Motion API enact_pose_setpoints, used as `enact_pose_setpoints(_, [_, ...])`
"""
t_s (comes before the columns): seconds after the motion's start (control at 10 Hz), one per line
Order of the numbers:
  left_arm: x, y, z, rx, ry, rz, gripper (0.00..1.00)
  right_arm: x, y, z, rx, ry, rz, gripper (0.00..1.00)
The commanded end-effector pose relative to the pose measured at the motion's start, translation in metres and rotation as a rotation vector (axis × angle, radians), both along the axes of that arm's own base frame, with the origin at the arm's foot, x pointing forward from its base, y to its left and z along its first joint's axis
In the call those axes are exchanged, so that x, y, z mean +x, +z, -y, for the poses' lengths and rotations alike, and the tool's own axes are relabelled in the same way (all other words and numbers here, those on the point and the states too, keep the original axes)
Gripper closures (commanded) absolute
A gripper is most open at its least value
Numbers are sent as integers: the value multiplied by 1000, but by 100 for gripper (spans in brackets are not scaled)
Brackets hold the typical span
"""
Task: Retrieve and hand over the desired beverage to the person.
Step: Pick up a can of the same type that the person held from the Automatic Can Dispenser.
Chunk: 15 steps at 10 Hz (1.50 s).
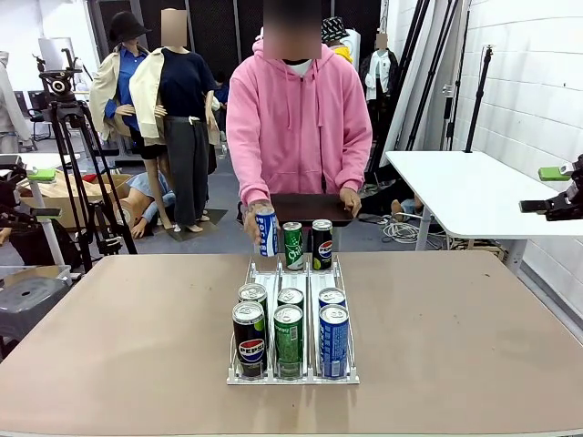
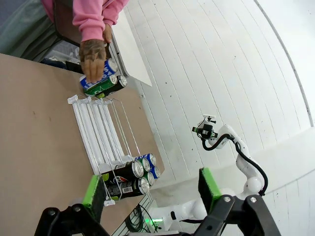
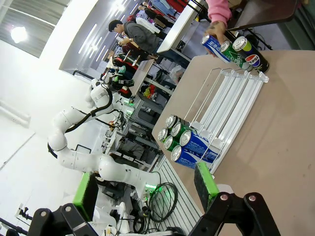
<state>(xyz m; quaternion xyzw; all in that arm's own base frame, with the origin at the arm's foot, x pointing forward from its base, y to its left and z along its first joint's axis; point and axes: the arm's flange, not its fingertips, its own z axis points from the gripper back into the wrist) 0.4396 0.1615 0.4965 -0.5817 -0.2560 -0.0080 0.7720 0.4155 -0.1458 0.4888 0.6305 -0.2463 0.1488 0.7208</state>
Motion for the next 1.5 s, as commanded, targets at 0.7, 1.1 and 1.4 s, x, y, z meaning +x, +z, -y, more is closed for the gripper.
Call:
enact_pose_setpoints(0.7, [-3, -1, 0, -5, -4, 1, 0, -1, -1, -1, 14, 5, -6, 0])
enact_pose_setpoints(1.1, [-3, -1, 0, -5, -4, 1, 0, -1, -1, -1, 14, 5, -6, 0])
enact_pose_setpoints(1.4, [-3, -1, 0, -5, -4, 1, 0, -1, -1, -1, 14, 5, -6, 0])
